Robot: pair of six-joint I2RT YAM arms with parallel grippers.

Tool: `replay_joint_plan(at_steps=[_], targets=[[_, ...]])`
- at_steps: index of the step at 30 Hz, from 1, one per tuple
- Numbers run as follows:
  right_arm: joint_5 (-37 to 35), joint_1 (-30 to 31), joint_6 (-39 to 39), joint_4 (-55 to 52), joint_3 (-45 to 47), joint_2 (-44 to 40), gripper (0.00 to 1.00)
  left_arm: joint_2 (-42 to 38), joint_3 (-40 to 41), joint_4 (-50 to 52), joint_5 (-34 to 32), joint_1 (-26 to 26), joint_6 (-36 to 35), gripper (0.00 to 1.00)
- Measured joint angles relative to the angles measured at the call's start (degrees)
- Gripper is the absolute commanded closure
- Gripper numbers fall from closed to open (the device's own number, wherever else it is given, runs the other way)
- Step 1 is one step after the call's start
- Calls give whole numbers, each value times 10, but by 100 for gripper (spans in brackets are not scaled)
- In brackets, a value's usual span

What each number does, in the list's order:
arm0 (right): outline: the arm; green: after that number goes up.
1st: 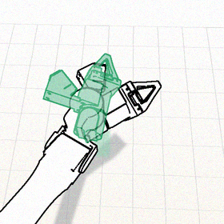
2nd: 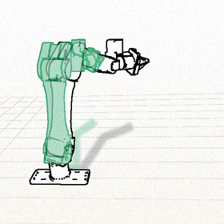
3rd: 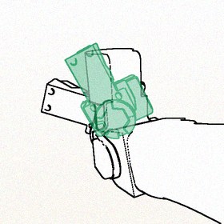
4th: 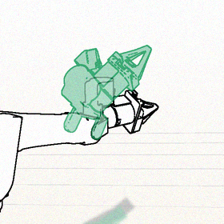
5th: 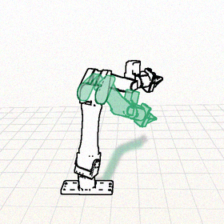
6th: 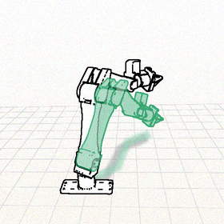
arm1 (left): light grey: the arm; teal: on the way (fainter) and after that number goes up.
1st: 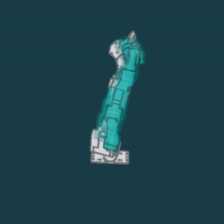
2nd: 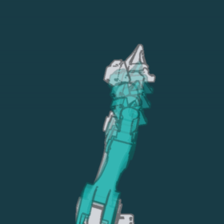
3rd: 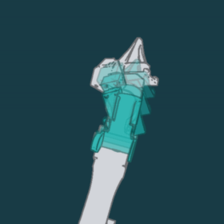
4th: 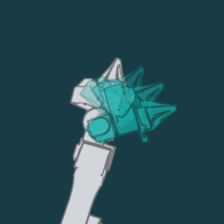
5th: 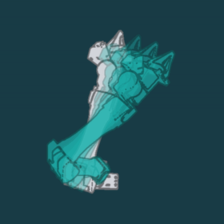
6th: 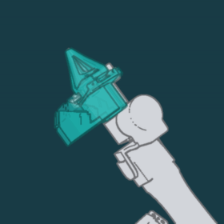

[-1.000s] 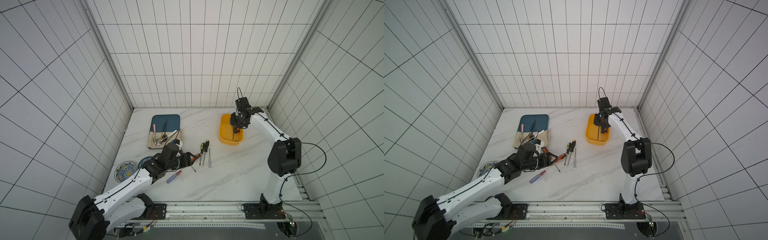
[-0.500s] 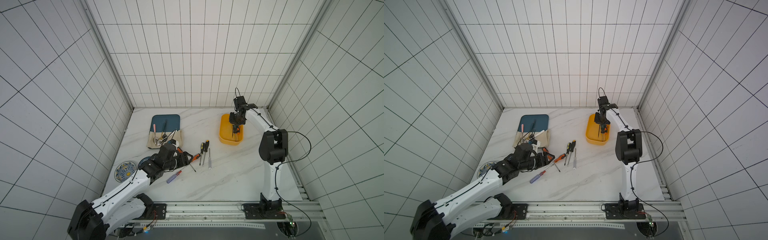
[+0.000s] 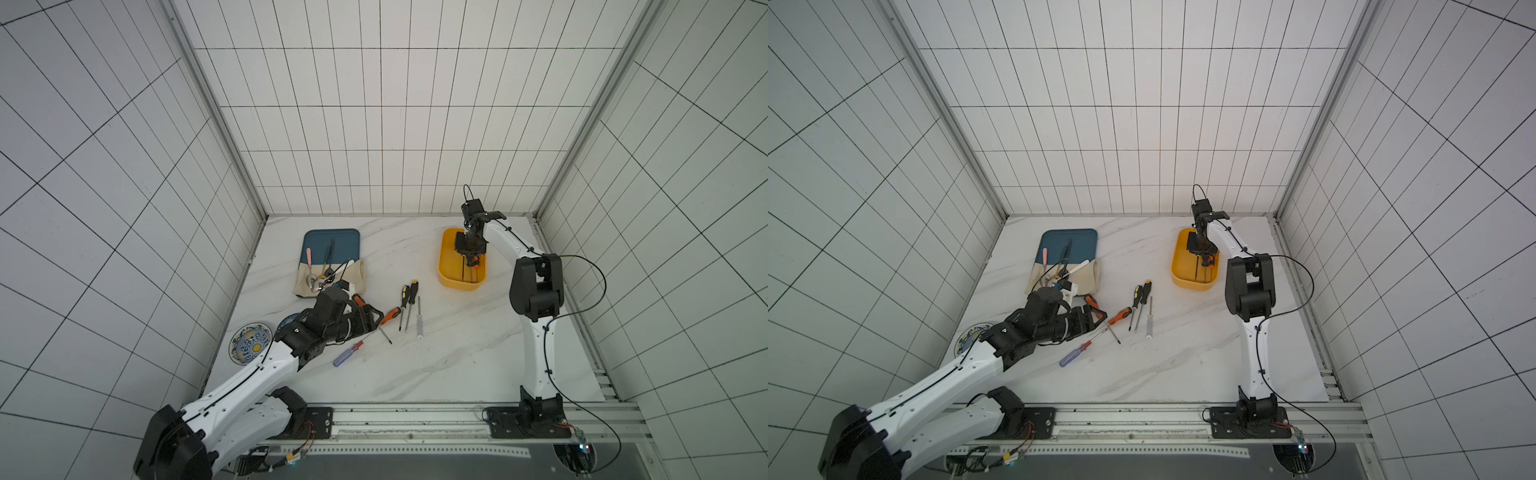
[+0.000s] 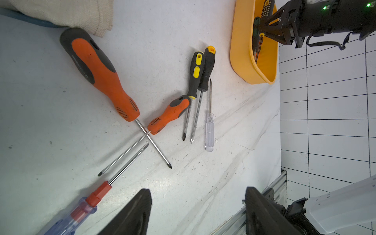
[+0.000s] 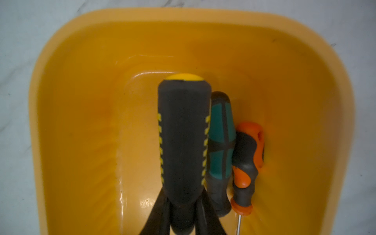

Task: Put the screwdriver on the desktop into the storage box
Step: Place the screwdriver in the storage box.

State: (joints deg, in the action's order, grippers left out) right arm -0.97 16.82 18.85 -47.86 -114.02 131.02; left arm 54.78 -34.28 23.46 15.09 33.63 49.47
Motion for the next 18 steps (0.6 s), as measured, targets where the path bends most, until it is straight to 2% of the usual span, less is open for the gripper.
replay_joint_plan(at_steps=[18], targets=[[-1, -4, 3, -3, -11, 17, 77, -2, 8, 0, 2, 0, 2, 24]])
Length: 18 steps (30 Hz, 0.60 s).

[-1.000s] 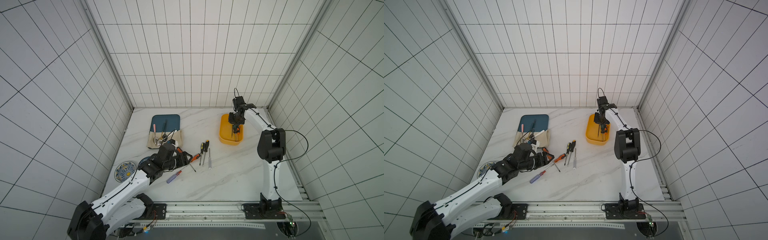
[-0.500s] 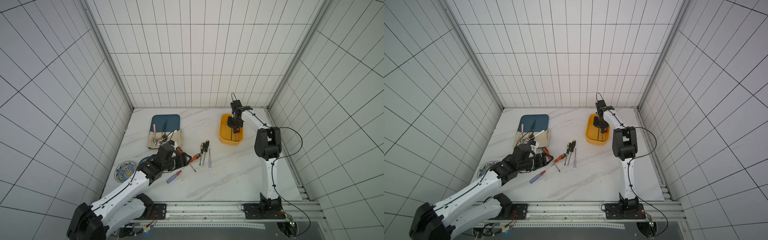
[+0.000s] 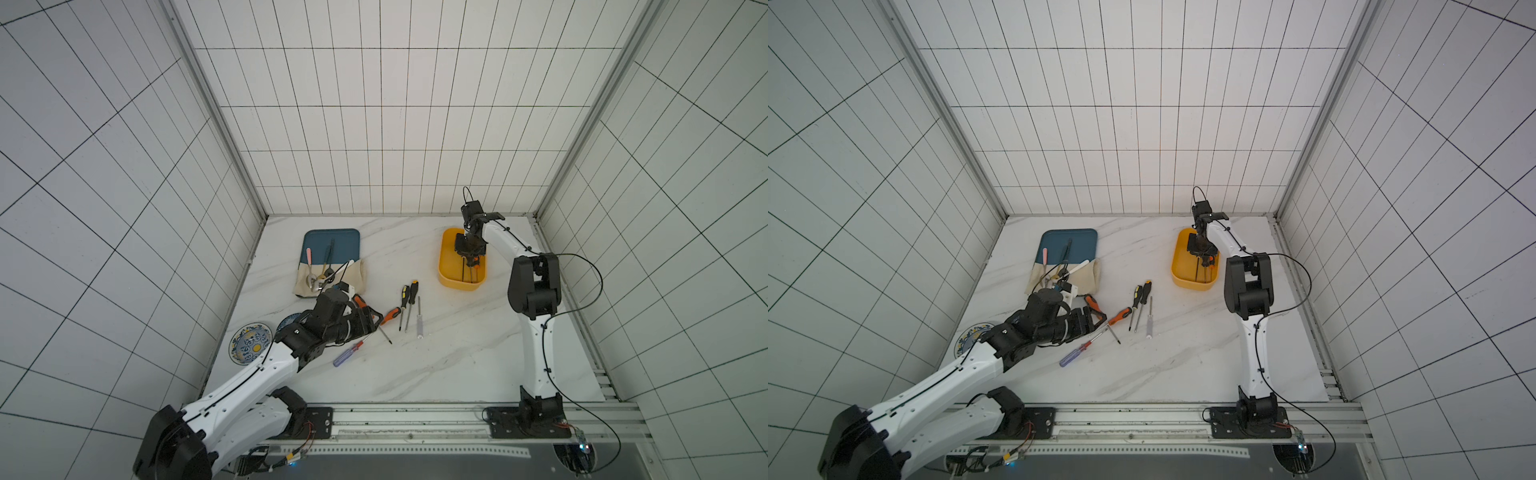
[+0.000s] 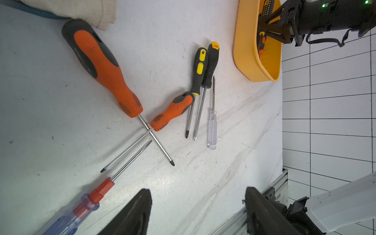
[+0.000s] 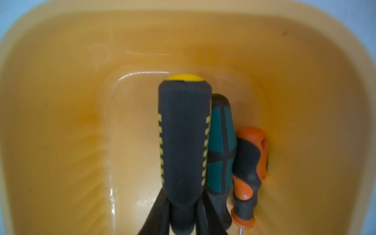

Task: Put the screwdriver on the desktop into the storage box
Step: Place the screwdriver in the storage box.

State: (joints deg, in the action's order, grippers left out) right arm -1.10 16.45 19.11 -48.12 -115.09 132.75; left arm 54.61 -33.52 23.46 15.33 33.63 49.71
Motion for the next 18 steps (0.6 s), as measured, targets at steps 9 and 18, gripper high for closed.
replay_joint_plan(at_steps=[9, 18], targets=[[0, 0, 3, -1, 0, 3, 69, 0, 0, 0, 0, 0, 2, 24], [1, 0, 9, -2, 0, 4, 68, -3, 0, 0, 0, 0, 2, 24]])
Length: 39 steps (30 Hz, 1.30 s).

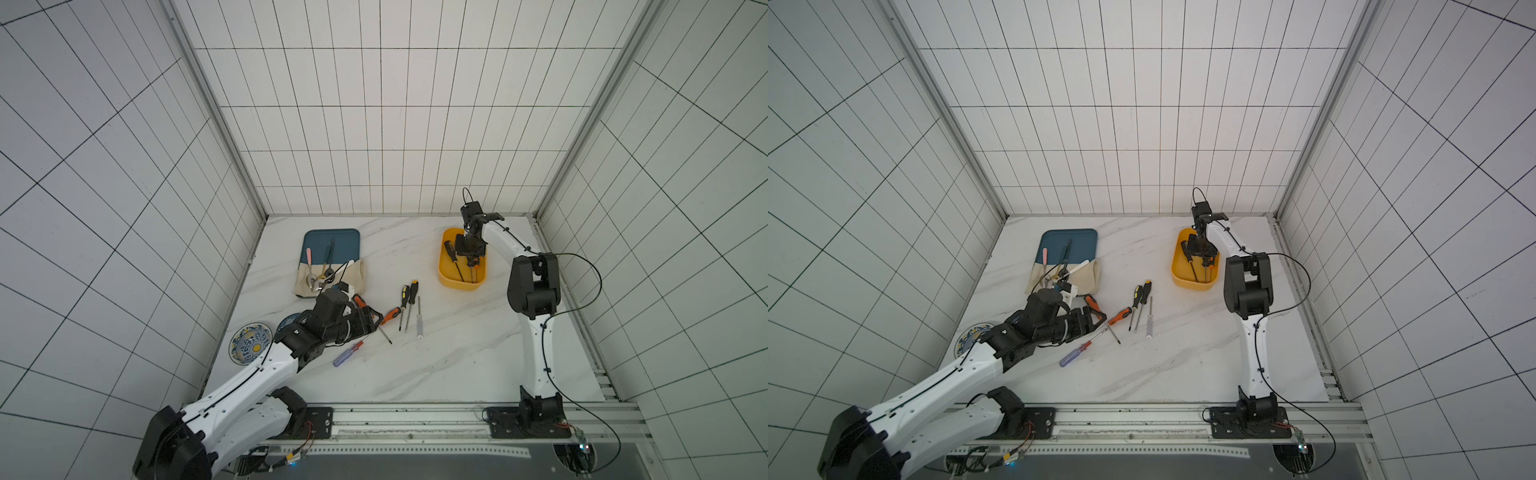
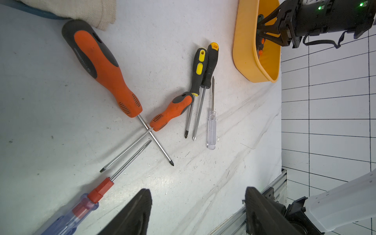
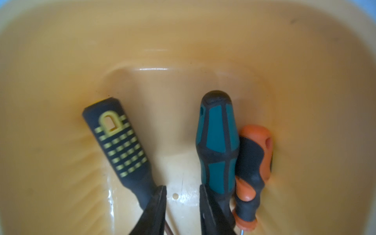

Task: Put the screwdriver on the desktop into the storage box
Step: Place the screwdriver in the storage box.

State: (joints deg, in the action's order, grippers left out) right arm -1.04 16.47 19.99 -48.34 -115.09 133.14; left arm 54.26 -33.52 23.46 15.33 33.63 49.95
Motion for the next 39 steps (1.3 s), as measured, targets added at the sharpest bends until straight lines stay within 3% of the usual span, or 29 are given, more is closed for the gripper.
replay_joint_plan(at_steps=[6, 17, 22, 30, 39], targets=[[1, 2, 0, -2, 6, -25, 68, -6, 0, 2, 0, 0, 0, 24], [14, 19, 0, 20, 72, -155, 68, -6, 0, 7, -1, 1, 2, 24], [37, 31, 0, 25, 76, -153, 68, -6, 0, 8, -3, 8, 5, 24], [101, 39, 6, 46, 76, -111, 82, -6, 0, 15, -8, 12, 6, 24], [140, 39, 28, 58, 75, -42, 81, -18, 0, 33, -14, 12, 6, 24]])
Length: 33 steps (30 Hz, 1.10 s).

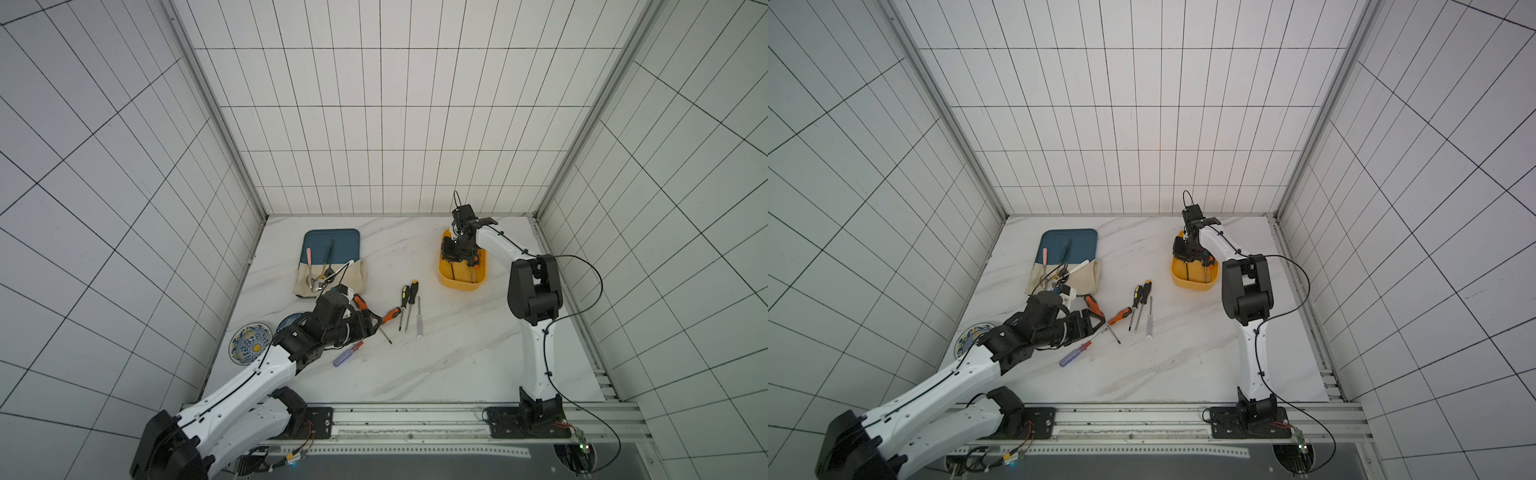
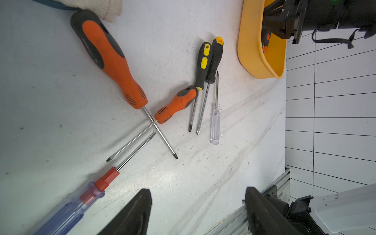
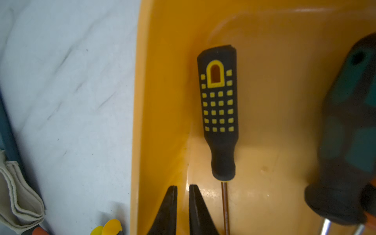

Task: Put the screwdriver on the desktop into the storage box
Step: Place the screwdriver in the storage box.

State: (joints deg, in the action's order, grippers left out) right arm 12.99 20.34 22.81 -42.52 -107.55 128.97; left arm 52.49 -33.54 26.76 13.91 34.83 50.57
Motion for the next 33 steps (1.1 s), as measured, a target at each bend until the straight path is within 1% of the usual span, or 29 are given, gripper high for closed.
replay_joint_plan(at_steps=[7, 13, 25, 29, 33], targets=[[-3, -1, 16, 3, -27, 30, 78, -2, 0, 5, -3, 0, 0, 24], [-26, -2, 33, -3, -48, 50, 77, -1, 0, 5, -4, 0, 0, 24], [-79, -19, 70, -6, -54, 52, 76, -2, 0, 5, -4, 0, -2, 24], [-88, -24, 77, -3, -52, 50, 76, -2, 0, 5, -4, 0, -2, 24], [-94, -24, 78, 2, -47, 44, 74, -1, 0, 5, -4, 0, -2, 24]])
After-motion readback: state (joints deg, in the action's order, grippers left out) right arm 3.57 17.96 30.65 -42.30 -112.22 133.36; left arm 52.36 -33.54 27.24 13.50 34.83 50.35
